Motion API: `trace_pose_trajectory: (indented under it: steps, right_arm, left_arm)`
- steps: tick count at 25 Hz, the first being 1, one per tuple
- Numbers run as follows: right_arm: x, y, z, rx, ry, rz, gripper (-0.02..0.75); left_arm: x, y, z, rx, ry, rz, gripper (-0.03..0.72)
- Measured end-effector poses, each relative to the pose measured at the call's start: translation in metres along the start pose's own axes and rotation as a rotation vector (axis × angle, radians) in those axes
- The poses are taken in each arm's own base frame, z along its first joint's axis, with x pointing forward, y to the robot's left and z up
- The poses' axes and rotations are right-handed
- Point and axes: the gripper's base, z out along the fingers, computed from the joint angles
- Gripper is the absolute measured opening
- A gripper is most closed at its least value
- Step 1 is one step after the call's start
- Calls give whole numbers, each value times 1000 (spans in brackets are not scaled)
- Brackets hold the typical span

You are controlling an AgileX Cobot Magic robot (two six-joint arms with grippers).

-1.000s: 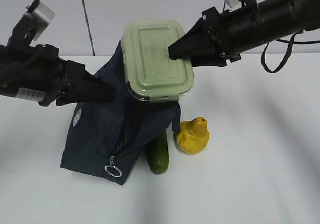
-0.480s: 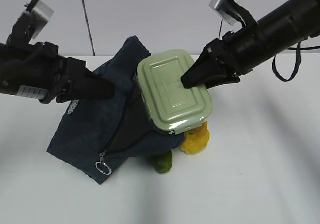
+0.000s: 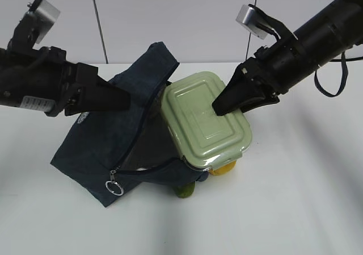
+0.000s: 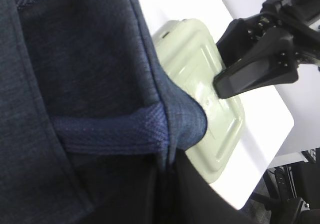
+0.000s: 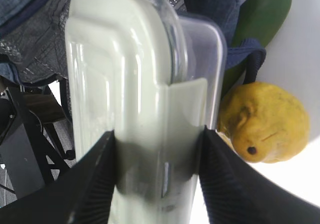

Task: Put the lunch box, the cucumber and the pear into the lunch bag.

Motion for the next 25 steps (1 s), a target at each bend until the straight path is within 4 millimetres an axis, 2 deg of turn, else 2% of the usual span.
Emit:
trace_pose_trajectory:
  steps: [15, 25]
  right_arm:
    - [-2, 2, 0, -24, -20, 87, 370]
    - [-12, 15, 22, 22, -57, 90, 370]
  left_arm:
    - [-1, 0, 0, 3, -10, -4, 1]
    - [-2, -2, 0, 19, -26, -2, 1]
